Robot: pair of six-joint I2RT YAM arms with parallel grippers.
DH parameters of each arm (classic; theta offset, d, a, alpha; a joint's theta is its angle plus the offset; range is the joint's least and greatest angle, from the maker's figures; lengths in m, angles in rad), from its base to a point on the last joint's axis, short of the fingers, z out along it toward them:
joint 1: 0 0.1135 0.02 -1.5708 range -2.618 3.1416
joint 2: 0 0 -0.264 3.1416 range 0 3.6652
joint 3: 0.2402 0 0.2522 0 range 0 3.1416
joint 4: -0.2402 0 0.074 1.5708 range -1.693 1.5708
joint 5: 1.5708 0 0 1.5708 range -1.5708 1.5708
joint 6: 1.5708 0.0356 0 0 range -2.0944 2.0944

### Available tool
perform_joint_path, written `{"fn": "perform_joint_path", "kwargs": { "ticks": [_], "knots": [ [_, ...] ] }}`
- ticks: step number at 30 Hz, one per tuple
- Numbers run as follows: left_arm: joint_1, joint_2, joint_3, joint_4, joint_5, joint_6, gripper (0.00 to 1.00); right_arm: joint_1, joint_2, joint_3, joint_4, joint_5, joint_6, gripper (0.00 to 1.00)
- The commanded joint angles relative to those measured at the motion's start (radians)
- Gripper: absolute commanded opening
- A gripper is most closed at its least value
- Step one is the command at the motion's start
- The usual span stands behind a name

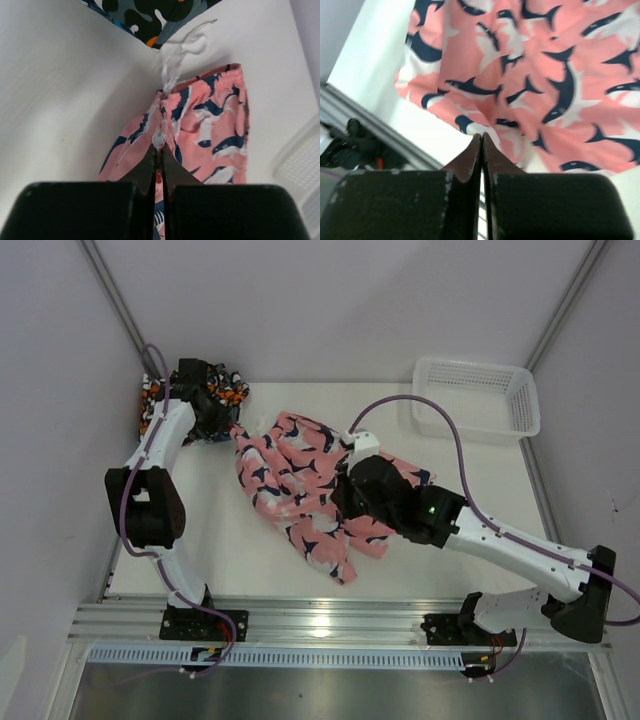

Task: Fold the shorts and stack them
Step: Fold the shorts

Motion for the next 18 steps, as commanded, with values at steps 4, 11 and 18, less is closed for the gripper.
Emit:
{"fn": "perform_joint_path", "kwargs": {
  "ticks": [4, 11, 18],
  "knots": [
    [-0.02, 0.01, 0.065, 0.017, 0.089, -0.227, 0.0, -0.257, -0.085, -0.034, -0.063, -0.164, -0.114, 0.0],
    [-0.031, 0.059, 0.049, 0.061, 0.169, -0.41, 0.0, -0.498, -0.096, -0.057, -0.061, -0.296, -0.161, 0.0],
    [-0.033, 0.08, 0.063, 0.089, 0.166, -0.54, 0.0, -0.675, -0.112, -0.032, -0.107, -0.39, -0.169, 0.0]
  ]
}}
